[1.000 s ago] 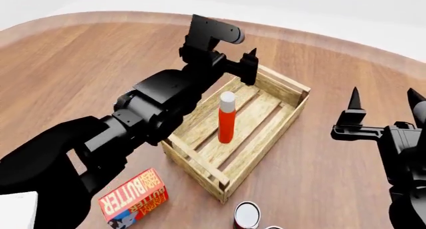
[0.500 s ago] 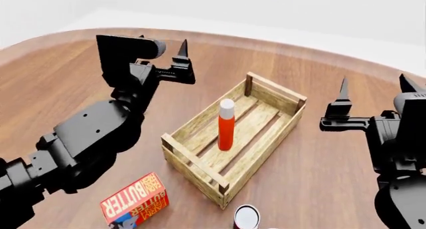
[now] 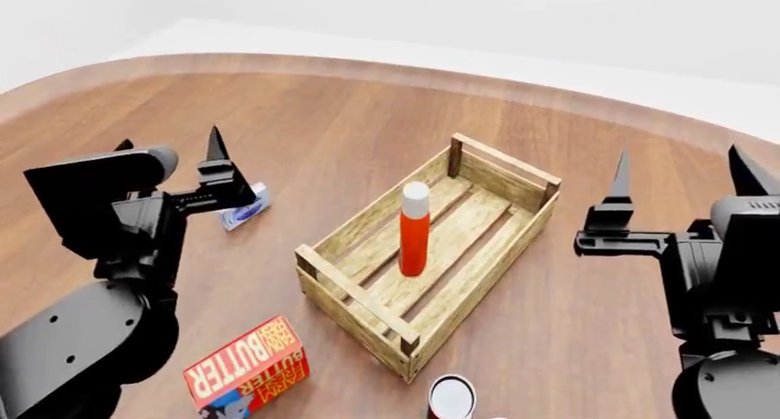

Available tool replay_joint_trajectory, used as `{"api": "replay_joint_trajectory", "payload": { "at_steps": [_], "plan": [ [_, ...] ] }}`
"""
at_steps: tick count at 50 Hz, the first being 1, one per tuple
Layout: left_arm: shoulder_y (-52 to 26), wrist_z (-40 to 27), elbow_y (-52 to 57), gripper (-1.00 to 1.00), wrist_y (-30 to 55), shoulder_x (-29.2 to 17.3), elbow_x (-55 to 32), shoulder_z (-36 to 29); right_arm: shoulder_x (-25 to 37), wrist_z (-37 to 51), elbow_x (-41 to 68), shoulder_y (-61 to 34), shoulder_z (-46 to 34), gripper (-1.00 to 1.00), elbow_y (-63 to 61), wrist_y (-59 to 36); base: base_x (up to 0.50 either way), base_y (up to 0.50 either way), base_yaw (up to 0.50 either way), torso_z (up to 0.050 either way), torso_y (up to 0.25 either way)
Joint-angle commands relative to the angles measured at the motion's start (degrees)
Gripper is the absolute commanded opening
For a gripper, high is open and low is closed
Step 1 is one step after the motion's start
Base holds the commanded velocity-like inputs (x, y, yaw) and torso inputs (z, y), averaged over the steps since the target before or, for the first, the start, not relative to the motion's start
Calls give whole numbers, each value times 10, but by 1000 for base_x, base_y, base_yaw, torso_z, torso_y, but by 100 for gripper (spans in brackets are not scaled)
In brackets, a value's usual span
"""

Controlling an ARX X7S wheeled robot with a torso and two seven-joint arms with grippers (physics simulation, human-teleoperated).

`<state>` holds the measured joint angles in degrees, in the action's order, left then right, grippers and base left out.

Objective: Pick up the ketchup, and put it in the wooden tray.

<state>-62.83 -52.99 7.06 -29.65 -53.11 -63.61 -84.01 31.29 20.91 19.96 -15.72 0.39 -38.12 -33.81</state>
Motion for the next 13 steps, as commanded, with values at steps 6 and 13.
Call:
{"api": "replay_joint_trajectory", "payload": {
  "at_steps": [6,13],
  "plan": [
    [26,-43,36,100,-14,-32,21,2,-3,11,-4,27,4,100,-18,8,0,0,0,0,0],
    [28,-43,36,100,-14,-32,23,2,-5,12,-4,37,6,100,-16,16,0,0,0,0,0]
  ]
}}
